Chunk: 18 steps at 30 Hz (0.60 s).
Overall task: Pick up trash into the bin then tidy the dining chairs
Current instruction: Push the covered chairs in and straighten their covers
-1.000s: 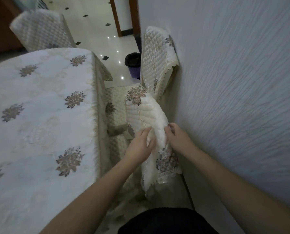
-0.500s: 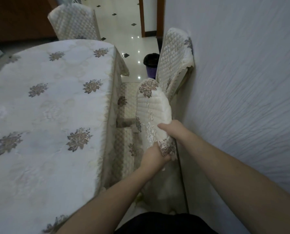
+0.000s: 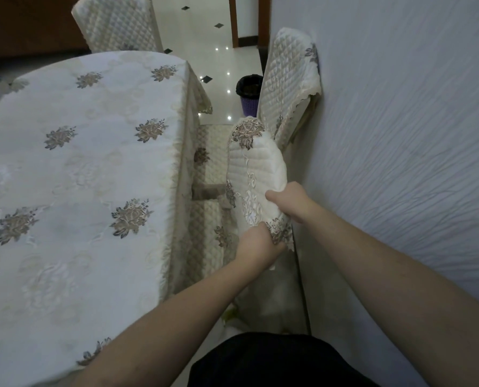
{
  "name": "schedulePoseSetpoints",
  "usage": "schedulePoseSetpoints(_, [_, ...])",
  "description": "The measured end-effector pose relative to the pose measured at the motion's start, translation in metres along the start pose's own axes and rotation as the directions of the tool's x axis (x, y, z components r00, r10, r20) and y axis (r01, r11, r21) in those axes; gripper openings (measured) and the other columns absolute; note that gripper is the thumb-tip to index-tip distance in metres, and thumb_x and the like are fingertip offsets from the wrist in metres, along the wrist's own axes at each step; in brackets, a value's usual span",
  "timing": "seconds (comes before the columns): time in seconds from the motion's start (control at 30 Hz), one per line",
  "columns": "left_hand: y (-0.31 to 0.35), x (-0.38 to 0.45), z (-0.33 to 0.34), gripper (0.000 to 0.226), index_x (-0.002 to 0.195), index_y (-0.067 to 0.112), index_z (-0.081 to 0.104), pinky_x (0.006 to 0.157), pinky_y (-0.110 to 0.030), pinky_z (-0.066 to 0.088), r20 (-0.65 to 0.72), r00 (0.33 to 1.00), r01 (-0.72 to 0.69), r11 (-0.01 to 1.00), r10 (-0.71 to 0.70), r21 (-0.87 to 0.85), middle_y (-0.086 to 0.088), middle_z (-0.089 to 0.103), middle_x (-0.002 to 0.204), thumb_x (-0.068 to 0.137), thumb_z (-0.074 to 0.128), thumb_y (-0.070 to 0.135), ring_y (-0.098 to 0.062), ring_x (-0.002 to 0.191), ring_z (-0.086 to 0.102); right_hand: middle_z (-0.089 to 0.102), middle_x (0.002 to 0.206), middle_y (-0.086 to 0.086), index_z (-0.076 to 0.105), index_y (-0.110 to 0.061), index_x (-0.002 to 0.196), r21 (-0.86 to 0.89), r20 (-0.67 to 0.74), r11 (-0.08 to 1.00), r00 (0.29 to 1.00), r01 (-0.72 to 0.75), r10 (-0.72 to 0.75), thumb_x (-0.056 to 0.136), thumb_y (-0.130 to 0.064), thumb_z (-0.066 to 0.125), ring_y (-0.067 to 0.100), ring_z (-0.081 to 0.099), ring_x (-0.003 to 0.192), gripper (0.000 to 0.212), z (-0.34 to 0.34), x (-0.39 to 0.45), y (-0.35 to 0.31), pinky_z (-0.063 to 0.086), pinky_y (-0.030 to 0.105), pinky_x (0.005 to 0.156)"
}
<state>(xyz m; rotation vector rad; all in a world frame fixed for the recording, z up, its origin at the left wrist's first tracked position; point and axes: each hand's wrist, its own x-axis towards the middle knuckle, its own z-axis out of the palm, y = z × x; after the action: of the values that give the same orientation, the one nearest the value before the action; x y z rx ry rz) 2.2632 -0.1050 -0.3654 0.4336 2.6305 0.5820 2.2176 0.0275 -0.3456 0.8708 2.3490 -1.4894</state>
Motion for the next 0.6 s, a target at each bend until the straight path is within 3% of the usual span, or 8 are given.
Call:
schedulePoseSetpoints(0.43, [0.015, 0.003, 0.008, 0.044, 0.101, 0.005, 0.056, 0.068, -0.035, 0.044, -0.018, 1.000, -0.009, 1.000, 0.009, 0.009, -0.016, 0.065, 0.096, 0.079, 0.062, 0.043, -0.035, 0.091, 0.062, 0.069, 0.087, 0.011, 0.064, -0.007, 0.092, -0.034, -0.021, 0.999, 1.000, 0.011, -0.012, 0.058, -0.042, 0.059, 0.029, 0.067, 0.080, 0.049, -0.015, -0.004, 0.001, 0.058, 0.045, 0.074])
schedulePoseSetpoints(0.6, [0.015, 0.002, 0.009, 0.045, 0.103, 0.005, 0.054, 0.068, -0.035, 0.043, -0.024, 1.000, -0.006, 1.000, 0.006, 0.024, -0.017, 0.064, 0.097, 0.080, 0.061, 0.043, -0.035, 0.092, 0.061, 0.070, 0.085, 0.014, 0.066, -0.002, 0.087, -0.050, -0.042, 0.999, 0.999, 0.020, -0.022, 0.067, -0.040, 0.061, 0.032, 0.067, 0.079, 0.044, -0.012, -0.004, 0.002, 0.056, 0.044, 0.071])
